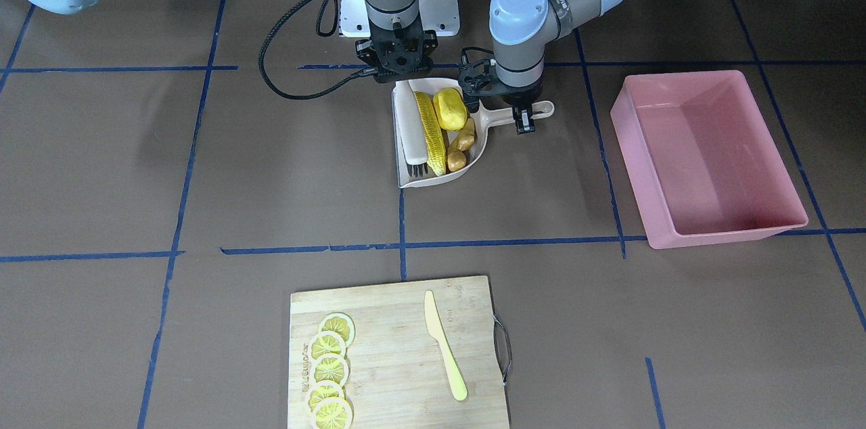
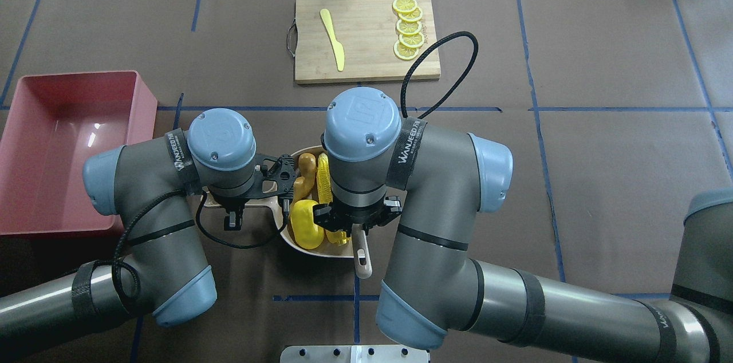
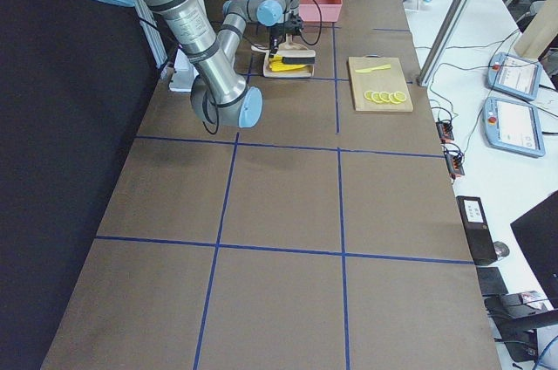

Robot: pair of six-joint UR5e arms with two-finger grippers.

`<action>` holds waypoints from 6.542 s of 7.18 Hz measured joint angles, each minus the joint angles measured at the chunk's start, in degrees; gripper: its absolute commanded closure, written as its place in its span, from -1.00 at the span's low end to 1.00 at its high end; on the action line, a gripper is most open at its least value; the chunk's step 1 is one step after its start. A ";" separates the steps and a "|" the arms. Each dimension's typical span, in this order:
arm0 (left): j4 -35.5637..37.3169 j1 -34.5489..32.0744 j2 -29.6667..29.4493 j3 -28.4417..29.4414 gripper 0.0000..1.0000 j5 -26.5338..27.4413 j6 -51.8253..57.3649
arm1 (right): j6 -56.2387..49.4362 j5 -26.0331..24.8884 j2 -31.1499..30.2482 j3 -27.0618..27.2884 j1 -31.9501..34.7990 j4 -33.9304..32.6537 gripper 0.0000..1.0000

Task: Sweep and dump trash into bin
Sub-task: 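Sweep the corn, fruit and ginger into the dustpan with the right gripper's brush, then lift the loaded dustpan toward the pink bin while the right gripper withdraws the brush, then tip the dustpan over the pink bin with the left gripper to dump the produce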

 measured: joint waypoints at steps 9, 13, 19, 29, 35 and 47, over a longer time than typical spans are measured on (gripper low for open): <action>-8.29 -4.42 0.97 0.85 1.00 -11.62 -0.20 | -3.03 2.77 -11.32 12.19 9.79 -0.12 1.00; -7.52 -10.21 2.65 -4.15 1.00 -13.03 -1.00 | -3.20 2.69 -11.90 14.83 12.55 -4.20 1.00; 10.46 -16.43 11.63 -27.25 1.00 -16.09 4.23 | -5.03 2.67 -15.21 17.25 16.62 -5.13 1.00; 13.15 -41.85 30.84 -26.98 1.00 -17.50 38.42 | -40.85 10.28 -44.14 25.21 35.04 -4.25 0.98; 9.06 -55.80 31.14 -8.74 1.00 -23.08 60.84 | -49.27 11.94 -49.04 24.05 39.91 -3.47 0.97; 7.58 -51.03 25.84 -10.99 1.00 7.02 53.63 | -50.52 15.11 -51.17 22.77 40.29 -2.23 0.97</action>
